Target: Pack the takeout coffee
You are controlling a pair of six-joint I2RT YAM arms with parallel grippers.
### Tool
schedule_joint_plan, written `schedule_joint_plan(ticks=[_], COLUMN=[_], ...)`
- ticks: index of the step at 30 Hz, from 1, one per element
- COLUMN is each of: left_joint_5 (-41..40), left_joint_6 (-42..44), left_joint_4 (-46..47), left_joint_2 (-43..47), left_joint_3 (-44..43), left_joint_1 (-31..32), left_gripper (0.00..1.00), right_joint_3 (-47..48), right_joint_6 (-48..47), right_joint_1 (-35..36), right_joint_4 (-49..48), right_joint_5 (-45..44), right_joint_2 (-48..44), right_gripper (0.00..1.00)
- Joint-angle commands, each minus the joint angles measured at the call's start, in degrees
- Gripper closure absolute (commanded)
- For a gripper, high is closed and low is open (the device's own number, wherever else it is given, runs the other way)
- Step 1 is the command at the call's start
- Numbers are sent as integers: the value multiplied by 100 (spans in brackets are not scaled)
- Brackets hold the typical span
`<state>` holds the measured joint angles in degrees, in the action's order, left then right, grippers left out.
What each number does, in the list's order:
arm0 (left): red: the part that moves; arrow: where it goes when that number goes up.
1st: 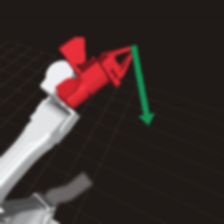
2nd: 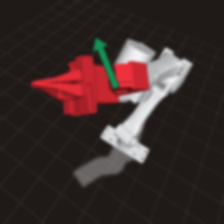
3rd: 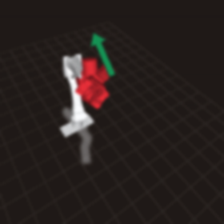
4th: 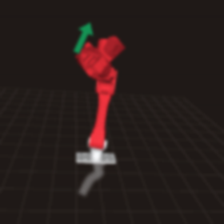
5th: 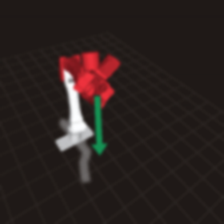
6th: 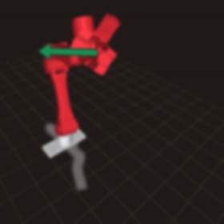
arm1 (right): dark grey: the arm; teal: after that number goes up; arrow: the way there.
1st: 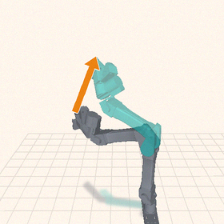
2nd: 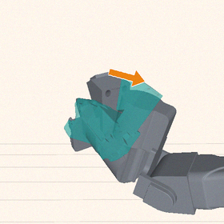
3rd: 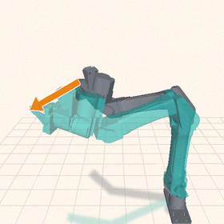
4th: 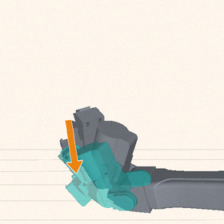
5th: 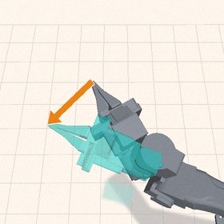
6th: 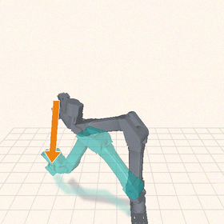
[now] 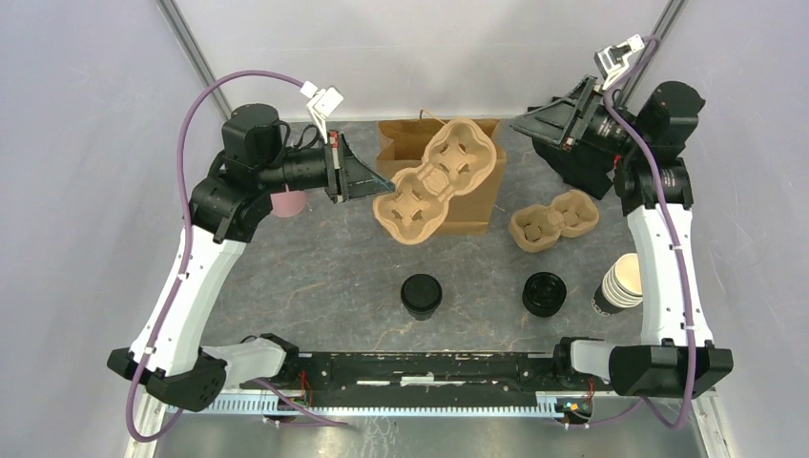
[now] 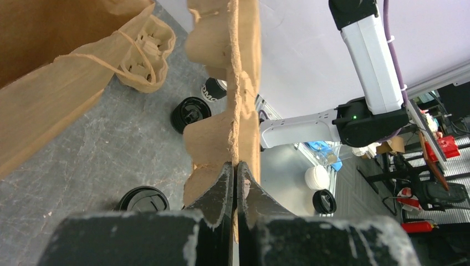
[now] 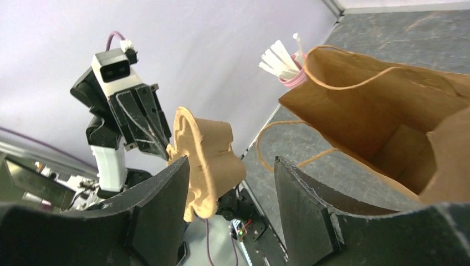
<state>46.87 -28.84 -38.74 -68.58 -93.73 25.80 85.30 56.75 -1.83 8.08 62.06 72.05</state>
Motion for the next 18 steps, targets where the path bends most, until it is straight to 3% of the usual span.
schedule_joint_plan(ticks=[1, 11, 18], left_joint_5=[-43, 58, -10], left_joint_6=[236, 316, 379], left_joint_4=[-127, -165, -282], left_joint_2=[167, 102, 123], left_joint_3=[52, 171, 189], left_joint_1=[39, 160, 188], left_gripper=[98, 98, 98], right_joint_3=[-101, -608, -809], right_joint_6=[101, 623, 1021], right_joint_1=[-143, 500, 750], right_joint_4=[-127, -1102, -1583], right_joint_5=[111, 709, 799], right_joint_2=[-201, -30, 35], right_gripper=[37, 41, 58])
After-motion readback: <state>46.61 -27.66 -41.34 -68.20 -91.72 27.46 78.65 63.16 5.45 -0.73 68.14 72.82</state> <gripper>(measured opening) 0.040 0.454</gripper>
